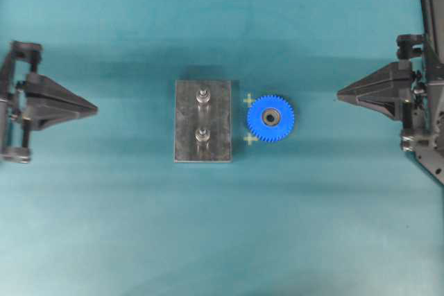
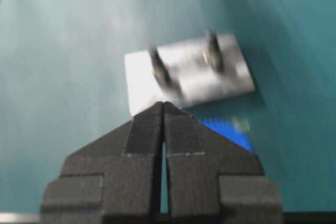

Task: Fit the large gear onto the shaft.
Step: 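Move the right gripper toward the blue gear beside the plate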

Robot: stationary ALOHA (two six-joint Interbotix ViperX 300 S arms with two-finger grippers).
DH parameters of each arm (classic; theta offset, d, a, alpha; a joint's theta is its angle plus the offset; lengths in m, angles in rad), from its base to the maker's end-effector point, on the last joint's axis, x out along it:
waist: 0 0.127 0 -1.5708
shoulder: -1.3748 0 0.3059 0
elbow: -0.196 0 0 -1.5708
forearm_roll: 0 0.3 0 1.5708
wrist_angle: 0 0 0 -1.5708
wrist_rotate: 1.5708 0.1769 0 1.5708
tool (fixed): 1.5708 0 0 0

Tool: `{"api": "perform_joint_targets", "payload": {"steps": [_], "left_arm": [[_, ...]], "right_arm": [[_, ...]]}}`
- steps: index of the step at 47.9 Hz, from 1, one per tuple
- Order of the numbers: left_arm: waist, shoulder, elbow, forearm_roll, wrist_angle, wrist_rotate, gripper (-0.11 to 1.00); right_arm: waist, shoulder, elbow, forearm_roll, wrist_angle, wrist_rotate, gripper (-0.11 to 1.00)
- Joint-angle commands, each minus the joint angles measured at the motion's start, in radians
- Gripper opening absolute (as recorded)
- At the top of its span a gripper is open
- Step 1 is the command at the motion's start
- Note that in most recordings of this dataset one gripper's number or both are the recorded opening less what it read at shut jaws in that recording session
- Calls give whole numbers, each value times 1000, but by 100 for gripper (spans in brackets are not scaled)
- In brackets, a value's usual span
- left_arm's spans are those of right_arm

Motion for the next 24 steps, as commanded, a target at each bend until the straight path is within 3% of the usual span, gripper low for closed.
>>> {"api": "perform_joint_targets", "payload": {"steps": [1, 9, 24], "left_arm": [[3, 18, -26, 3, 9, 2, 0], [8, 26, -21, 3, 61, 0, 0], [15, 29, -41, 5, 187, 0, 0]], "right_arm": [[-25, 31, -44, 12, 78, 21, 1], [-89, 124, -117, 3, 250, 49, 1], [-137, 345, -218, -26, 379, 46, 1]]}}
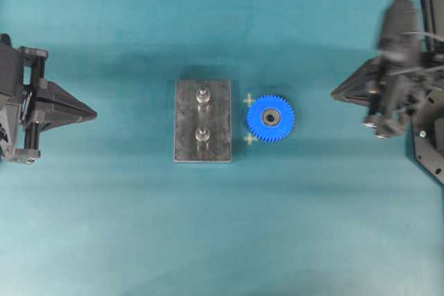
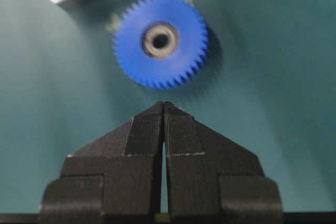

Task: Fit the large gear onto the shaft.
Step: 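Move the right gripper toward the blue gear beside the plate, then lower the right gripper over the blue gear and grasp its rim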

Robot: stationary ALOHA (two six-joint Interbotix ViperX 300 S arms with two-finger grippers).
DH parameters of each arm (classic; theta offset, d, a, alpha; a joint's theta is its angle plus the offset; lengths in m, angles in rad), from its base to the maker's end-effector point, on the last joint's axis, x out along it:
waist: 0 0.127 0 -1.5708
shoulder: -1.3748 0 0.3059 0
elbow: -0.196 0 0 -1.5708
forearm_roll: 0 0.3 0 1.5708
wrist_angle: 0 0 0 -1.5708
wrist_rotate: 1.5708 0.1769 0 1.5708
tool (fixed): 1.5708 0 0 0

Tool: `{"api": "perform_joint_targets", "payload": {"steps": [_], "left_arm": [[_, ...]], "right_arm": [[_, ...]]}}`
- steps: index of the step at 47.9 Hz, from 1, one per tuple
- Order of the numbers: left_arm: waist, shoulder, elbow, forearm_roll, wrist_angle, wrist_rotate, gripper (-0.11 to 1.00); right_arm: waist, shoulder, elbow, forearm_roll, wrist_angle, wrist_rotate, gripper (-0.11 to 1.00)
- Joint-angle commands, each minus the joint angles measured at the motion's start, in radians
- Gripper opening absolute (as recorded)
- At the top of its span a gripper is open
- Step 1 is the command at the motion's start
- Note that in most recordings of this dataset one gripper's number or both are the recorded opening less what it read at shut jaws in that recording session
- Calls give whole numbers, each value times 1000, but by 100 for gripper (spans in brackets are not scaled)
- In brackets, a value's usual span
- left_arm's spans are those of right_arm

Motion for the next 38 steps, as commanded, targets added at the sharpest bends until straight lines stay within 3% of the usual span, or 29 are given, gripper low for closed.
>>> {"api": "perform_joint_targets", "payload": {"steps": [1, 8, 12, 17, 24, 27, 38], "left_arm": [[3, 5, -28, 3, 6, -2, 0], [3, 12, -28, 3, 14, -2, 0], [3, 17, -28, 3, 14, -2, 0], [3, 20, -31, 3, 14, -2, 0], [3, 23, -32, 3, 14, -2, 0], [3, 25, -32, 3, 14, -2, 0], [3, 25, -34, 3, 12, -2, 0]], "right_arm": [[-23, 63, -60, -9, 15, 6, 1], [-41, 178, -124, -15, 60, -3, 2], [-41, 253, -172, -26, 95, -21, 12], [-43, 334, -225, -54, 129, -46, 38], [-44, 433, -272, -54, 137, -55, 82], [-44, 466, -281, -54, 133, -55, 93], [-44, 549, -318, -55, 133, -58, 92]]}}
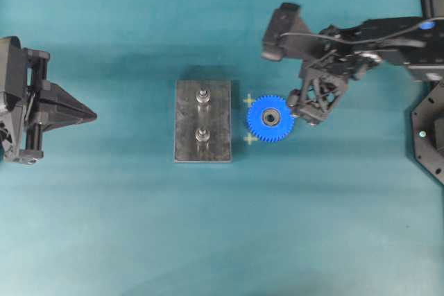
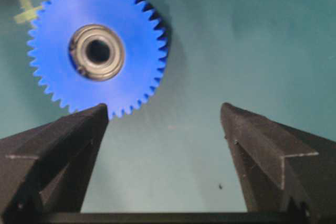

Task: Fit the large gear onto the shaft.
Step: 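Lower the right gripper over the blue gear and grasp its rim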

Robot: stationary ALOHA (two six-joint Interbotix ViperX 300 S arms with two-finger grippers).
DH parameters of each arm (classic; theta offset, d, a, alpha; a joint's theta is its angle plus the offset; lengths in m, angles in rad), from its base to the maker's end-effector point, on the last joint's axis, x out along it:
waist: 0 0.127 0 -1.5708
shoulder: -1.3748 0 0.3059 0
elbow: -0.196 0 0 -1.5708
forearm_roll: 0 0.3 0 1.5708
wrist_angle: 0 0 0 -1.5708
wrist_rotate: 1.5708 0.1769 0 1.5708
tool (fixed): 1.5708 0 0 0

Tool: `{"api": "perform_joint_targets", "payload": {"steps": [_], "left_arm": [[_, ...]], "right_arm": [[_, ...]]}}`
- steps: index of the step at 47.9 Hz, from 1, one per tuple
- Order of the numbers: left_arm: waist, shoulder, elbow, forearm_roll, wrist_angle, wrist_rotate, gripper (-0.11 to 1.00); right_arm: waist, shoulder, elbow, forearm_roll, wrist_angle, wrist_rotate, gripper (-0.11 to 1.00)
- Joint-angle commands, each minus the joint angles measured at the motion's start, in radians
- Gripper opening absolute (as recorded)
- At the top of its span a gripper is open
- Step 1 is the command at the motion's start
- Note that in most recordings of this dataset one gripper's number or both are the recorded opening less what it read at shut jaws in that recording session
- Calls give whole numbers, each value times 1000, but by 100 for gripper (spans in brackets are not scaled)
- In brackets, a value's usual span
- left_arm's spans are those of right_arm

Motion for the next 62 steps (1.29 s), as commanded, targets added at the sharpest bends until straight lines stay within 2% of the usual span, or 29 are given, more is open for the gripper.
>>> {"api": "perform_joint_targets", "payload": {"steps": [1, 21, 54, 62], "left_arm": [[2, 2, -26, 2, -6, 0, 0], [2, -5, -15, 2, -6, -3, 0], [2, 2, -15, 2, -11, -8, 0], [2, 2, -14, 2, -11, -8, 0]], "right_arm": [[-2, 20, -38, -2, 0, -11, 92], [28, 163, -143, -6, 26, -17, 92], [44, 227, -143, -8, 18, -18, 92], [44, 242, -143, -26, 15, -11, 92]]}}
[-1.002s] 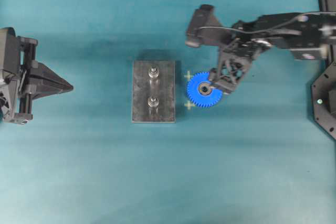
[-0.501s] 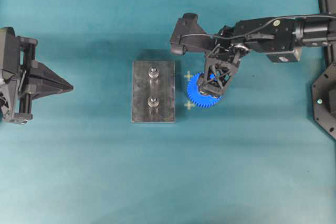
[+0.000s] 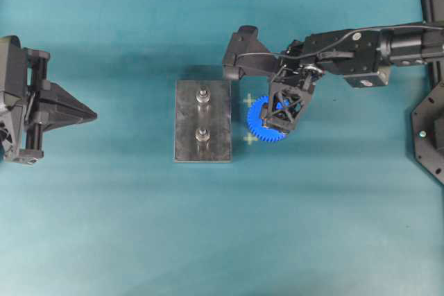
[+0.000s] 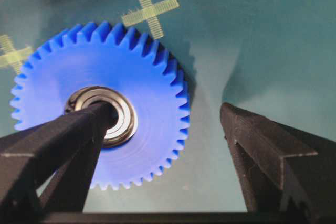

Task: Fit the large gear onto the shaft.
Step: 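Lower the right gripper over the blue gear and grasp its rim, then lift the blue gear and carry it over the upper shaft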

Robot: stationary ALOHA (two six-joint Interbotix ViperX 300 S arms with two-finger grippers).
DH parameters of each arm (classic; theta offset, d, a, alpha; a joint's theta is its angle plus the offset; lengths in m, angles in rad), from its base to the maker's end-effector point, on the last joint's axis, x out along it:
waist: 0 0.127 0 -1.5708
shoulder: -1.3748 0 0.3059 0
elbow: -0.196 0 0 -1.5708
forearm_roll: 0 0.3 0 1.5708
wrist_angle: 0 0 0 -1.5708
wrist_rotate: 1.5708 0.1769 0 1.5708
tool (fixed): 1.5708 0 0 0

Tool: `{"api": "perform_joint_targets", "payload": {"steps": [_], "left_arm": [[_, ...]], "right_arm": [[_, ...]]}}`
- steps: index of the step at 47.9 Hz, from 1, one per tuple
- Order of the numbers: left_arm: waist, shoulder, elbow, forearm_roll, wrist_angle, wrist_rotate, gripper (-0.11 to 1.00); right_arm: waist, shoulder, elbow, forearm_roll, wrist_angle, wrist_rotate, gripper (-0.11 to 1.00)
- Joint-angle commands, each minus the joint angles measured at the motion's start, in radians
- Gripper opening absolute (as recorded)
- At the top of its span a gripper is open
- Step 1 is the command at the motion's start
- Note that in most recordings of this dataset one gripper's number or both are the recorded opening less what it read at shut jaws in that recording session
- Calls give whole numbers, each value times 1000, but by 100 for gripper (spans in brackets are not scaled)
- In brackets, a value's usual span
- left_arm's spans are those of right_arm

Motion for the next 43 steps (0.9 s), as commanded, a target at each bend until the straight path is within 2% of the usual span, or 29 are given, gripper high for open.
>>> {"api": "perform_joint_targets", "payload": {"steps": [1, 13, 17, 20, 26, 43], "left_arm": [[2, 2, -14, 3, -9, -2, 0], [2, 2, -14, 3, -11, -2, 0], [2, 2, -12, 3, -11, -2, 0], [2, 2, -14, 3, -11, -3, 0], [2, 2, -14, 3, -12, -3, 0], [2, 2, -8, 3, -26, -5, 0]], "right_arm": [[5, -6, -14, -8, -3, -3, 92], [5, 8, -17, -9, -3, 2, 90], [5, 8, -18, -9, 3, 3, 86], [5, 8, -18, -8, 11, 5, 77], [5, 6, -20, -9, 17, 8, 49], [-2, -26, -38, -8, 26, 72, 49]]}}
